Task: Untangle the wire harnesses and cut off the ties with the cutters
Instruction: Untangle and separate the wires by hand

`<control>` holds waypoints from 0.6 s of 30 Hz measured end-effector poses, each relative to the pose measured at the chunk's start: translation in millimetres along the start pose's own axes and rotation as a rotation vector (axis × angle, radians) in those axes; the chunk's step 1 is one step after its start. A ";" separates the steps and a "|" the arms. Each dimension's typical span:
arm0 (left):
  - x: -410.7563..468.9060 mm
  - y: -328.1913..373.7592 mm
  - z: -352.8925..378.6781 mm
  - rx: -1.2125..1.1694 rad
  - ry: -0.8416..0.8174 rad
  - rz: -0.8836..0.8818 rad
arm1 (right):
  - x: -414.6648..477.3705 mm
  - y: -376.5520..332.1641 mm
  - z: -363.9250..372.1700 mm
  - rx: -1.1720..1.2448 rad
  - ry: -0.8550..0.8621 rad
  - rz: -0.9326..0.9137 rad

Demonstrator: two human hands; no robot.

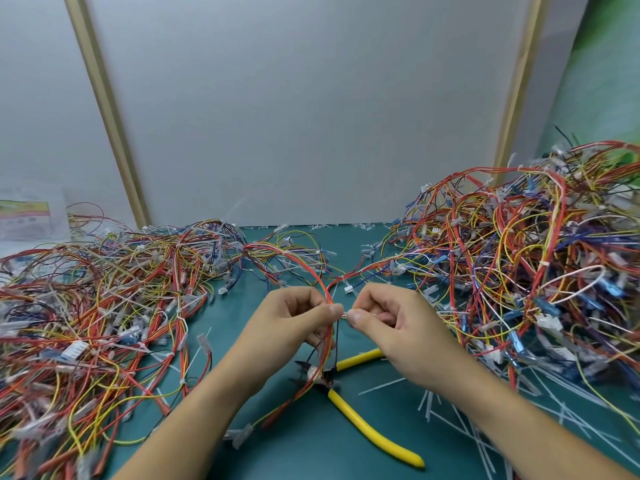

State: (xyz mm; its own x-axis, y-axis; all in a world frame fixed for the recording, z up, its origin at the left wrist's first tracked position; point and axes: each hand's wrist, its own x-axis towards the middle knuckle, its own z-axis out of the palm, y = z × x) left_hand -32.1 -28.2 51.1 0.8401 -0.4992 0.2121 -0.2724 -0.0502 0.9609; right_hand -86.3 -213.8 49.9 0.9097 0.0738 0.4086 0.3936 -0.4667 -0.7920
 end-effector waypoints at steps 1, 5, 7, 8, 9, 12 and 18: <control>-0.4 0.3 0.1 -0.008 -0.021 -0.012 | -0.6 -0.2 1.0 -0.012 -0.005 -0.006; -1.7 1.4 0.6 -0.048 -0.065 -0.022 | -1.5 -1.8 2.1 -0.044 -0.023 -0.025; -2.3 2.6 0.4 -0.068 -0.078 -0.006 | -1.7 -2.3 2.1 -0.047 -0.029 -0.026; -2.6 3.2 0.1 -0.072 -0.081 0.000 | -2.1 -2.6 2.0 -0.049 -0.032 -0.025; -2.5 3.2 -0.1 -0.074 -0.080 0.003 | -2.2 -2.9 1.7 -0.049 -0.034 -0.025; -0.9 2.1 0.6 -0.066 -0.067 0.005 | -2.0 -5.0 -0.8 -0.051 -0.032 -0.032; 1.7 -2.8 -3.8 -0.131 -0.094 0.007 | 0.4 -3.5 -3.2 -0.043 0.042 -0.012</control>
State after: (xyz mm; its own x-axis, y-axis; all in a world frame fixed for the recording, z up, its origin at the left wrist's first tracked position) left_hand -28.2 -25.7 49.4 0.7895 -0.5779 0.2068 -0.2093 0.0633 0.9758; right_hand -87.8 -214.9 54.3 0.8980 0.0427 0.4378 0.3979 -0.5036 -0.7669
